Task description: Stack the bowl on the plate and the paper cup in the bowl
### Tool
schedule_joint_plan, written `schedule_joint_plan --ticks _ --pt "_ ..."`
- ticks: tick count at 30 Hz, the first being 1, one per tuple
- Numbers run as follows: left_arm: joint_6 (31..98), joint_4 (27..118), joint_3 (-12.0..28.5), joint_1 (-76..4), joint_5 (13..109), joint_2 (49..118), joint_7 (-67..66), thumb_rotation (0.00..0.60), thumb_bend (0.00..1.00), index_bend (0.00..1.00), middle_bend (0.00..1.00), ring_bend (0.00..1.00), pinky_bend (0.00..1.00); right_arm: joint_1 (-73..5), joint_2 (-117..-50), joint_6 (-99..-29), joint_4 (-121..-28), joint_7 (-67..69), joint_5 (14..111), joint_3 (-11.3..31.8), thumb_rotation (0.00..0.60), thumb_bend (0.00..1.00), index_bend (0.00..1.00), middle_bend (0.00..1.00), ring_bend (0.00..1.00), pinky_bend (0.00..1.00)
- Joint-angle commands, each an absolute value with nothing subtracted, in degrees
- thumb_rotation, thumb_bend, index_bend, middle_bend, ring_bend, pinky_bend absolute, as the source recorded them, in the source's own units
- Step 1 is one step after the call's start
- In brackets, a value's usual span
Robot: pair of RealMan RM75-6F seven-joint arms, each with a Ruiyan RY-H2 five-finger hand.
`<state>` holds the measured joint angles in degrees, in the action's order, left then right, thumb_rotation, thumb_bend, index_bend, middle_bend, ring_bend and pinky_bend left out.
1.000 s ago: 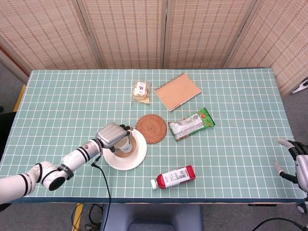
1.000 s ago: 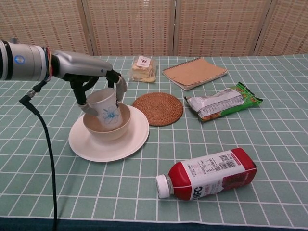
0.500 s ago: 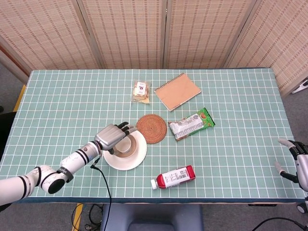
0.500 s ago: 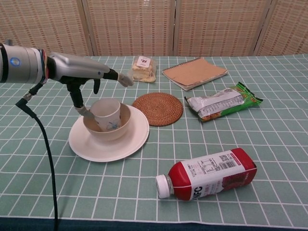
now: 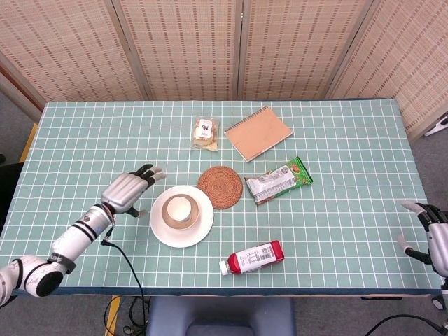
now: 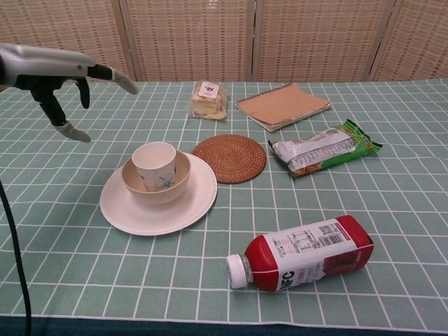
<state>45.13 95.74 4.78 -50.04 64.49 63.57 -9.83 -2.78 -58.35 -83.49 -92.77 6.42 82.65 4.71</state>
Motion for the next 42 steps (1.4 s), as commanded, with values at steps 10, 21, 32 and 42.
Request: schedule_joint_plan --ticks 10,21,32,42 --pt "65.46 99.76 1.34 -36.17 58.94 61.56 -17.71 0.600 0.19 0.16 0.00 0.05 0.34 -3.56 -58.55 -82.24 -91.83 7.61 83.10 4.59 0.600 0.28 0.24 0.27 0.20 0.30" --pt "81.83 101.33 -1.30 -23.97 62.81 63.84 -20.12 0.600 0.19 0.15 0.00 0.05 0.32 -3.75 -58.56 -81.64 -92.04 8.20 83.72 4.02 0.600 0.28 0.24 0.29 0.20 0.30" --pt "88.96 102.65 -3.11 -16.20 69.14 65.07 -19.86 0.600 0.19 0.15 0.00 0.05 0.31 -4.18 -58.91 -81.87 -92.03 9.00 85.11 3.78 0.600 0.28 0.24 0.29 0.20 0.30" --pt "88.93 103.60 -2.31 -14.06 72.95 65.80 -20.24 0.600 0.19 0.15 0.00 0.05 0.31 -4.25 -58.67 -82.53 -93.00 7.79 85.83 3.65 0.600 0.28 0.24 0.29 0.20 0.30"
